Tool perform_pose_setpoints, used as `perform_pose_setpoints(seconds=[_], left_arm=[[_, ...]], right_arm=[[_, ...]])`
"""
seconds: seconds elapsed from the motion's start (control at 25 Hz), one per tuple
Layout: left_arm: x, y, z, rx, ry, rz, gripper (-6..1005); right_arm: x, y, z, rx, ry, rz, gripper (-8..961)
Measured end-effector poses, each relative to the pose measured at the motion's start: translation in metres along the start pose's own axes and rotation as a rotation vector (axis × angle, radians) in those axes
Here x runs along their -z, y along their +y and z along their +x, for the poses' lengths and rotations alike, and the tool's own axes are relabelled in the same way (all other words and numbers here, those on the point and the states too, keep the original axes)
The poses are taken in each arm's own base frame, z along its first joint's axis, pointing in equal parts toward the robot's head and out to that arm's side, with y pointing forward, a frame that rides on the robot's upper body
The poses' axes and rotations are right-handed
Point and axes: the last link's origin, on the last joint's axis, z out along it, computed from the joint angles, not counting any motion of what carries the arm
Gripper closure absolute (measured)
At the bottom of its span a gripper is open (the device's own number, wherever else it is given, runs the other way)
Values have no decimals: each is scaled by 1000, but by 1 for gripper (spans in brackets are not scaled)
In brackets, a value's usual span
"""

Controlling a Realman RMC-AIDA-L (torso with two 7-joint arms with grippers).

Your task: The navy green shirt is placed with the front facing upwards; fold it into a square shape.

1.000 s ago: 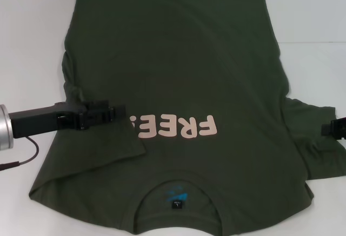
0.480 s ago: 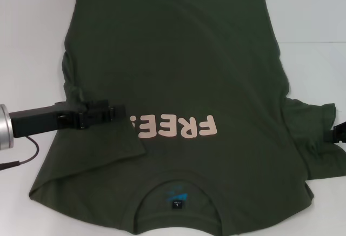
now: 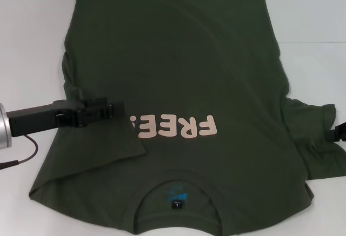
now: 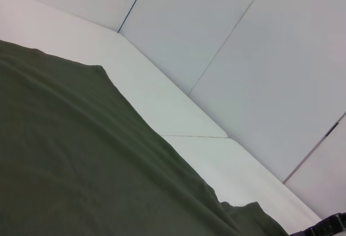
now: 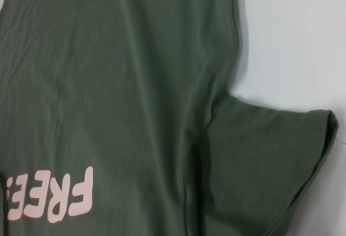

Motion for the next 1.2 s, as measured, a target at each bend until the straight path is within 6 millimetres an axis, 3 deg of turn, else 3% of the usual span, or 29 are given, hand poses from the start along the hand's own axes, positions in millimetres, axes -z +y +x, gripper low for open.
perform_pose_setpoints(seconds=[0.08,0.56,0.96,1.2], left_arm=[[0,0,0,0,0,0,309],[6,-2,-1,13,19,6,308],[17,-3,1,37,80,5,309],[24,-1,8,44,158,-16,308]], right_arm=[[0,0,0,-1,-3,3,934],[29,-21,-11,13,-104,78,928],[41,-31,-21,-32,-167,127,923],[42,-25,-34,-40,-196,122,919]])
